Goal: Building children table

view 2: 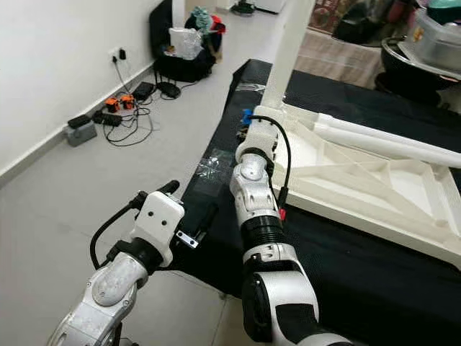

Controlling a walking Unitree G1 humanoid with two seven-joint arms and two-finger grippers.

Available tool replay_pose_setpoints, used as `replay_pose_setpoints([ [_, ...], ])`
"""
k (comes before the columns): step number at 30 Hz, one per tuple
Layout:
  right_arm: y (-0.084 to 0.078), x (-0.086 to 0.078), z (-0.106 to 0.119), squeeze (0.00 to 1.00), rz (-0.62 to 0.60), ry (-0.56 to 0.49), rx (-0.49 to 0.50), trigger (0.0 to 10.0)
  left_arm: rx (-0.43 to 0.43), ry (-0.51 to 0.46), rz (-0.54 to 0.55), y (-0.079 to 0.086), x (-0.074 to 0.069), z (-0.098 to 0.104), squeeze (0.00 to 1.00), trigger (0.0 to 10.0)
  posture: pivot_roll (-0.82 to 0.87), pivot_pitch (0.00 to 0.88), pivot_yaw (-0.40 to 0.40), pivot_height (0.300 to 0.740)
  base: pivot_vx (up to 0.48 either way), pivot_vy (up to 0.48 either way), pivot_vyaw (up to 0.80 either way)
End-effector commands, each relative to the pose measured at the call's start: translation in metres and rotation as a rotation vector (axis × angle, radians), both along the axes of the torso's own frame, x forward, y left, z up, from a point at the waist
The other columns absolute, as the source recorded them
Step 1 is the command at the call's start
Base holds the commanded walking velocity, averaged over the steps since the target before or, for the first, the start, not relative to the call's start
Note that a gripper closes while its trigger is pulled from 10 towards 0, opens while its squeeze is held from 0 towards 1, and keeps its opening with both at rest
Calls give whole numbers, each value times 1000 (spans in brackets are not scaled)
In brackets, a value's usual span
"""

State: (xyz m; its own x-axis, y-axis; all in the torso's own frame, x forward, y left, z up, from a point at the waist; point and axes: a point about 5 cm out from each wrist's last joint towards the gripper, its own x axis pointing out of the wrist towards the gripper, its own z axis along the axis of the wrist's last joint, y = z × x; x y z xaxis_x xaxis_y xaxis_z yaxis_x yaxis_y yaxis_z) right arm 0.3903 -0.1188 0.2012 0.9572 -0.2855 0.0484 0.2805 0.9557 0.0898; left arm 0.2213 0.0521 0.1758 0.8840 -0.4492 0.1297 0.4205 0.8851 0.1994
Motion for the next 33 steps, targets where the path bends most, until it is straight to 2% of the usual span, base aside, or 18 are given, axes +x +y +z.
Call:
replay_pose_setpoints([
  [1, -2, 1, 11, 0, -13, -36, 10, 10000, 6, 3, 1, -1, -1, -1, 0, 10000, 73, 61, -132, 740, 0, 0, 0],
  [7, -7, 6, 23, 0, 49, -89, -2, 10000, 6, 2, 2, 0, 0, -1, 0, 10000, 73, 61, -132, 740, 0, 0, 0],
  [8, -1, 10, 26, 0, 178, -94, 25, 10000, 6, 1, 3, 0, 0, -1, 0, 10000, 71, 60, -129, 740, 0, 0, 0],
  [9, -1, 10, 26, 0, 178, -94, 25, 10000, 6, 1, 3, 0, 0, -1, 0, 10000, 71, 60, -129, 740, 0, 0, 0],
  [10, 3, 12, 27, 0, 271, -99, 45, 10000, 6, 0, 3, 0, 1, 0, 0, 10000, 71, 61, -130, 740, 0, 0, 0],
  [11, 3, 12, 27, 0, 271, -99, 45, 10000, 6, 0, 3, 0, 1, 0, 0, 10000, 71, 61, -130, 740, 0, 0, 0],
  [12, 15, 12, 29, 0, 484, -102, 100, 10000, 6, 0, 3, 0, 1, 0, 0, 10000, 72, 60, -132, 740, 0, 0, 0],
  [13, 25, 7, 31, 0, 715, -118, 99, 10000, 6, -1, 3, 0, 1, 0, 0, 10000, 71, 60, -130, 740, 0, 0, 0],
  [15, 25, 7, 31, 0, 715, -118, 99, 10000, 6, -1, 3, 0, 1, 0, 0, 10000, 71, 60, -130, 740, 0, 0, 0],
  [16, 29, 1, 31, 0, 910, -122, 115, 10000, 5, -1, 4, 0, 1, 0, 0, 10000, 73, 60, -133, 740, 0, 0, 0],
  [17, 29, 1, 31, 0, 910, -122, 115, 10000, 5, -1, 4, 0, 1, 0, 0, 10000, 73, 60, -133, 740, 0, 0, 0],
  [18, 28, -3, 33, 0, 1038, -138, 108, 10000, 5, -1, 5, 0, 1, 0, 0, 10000, 74, 62, -135, 740, 0, 0, 0],
  [22, 22, -3, 32, 0, 1144, -132, 91, 10000, 5, -1, 7, 0, 0, 0, 0, 10000, 77, 60, -137, 740, 0, 0, 0],
  [25, 21, -2, 31, 0, 1169, -126, 76, 10000, 5, -1, 8, 0, 0, 0, 0, 10000, 77, 60, -137, 740, 0, 0, 0],
  [26, 21, -1, 29, 0, 1181, -121, 65, 2941, 5, -2, 8, 0, 0, 0, 0, 10000, 80, 57, -139, 740, 0, 0, 0],
  [29, 21, 3, 27, 0, 1154, -104, 66, 2941, 5, -2, 8, 0, 0, 0, 0, 10000, 81, 55, -139, 740, 0, 0, 0],
  [30, 21, 6, 25, 0, 1100, -104, 48, 0, 5, -2, 9, 0, -1, 0, 0, 10000, 83, 55, -137, 740, 0, 0, 0],
  [33, 22, 8, 24, 0, 1063, -105, 37, 0, 6, -1, 9, 0, -1, 0, 0, 10000, 83, 55, -137, 740, 0, 0, 0],
])
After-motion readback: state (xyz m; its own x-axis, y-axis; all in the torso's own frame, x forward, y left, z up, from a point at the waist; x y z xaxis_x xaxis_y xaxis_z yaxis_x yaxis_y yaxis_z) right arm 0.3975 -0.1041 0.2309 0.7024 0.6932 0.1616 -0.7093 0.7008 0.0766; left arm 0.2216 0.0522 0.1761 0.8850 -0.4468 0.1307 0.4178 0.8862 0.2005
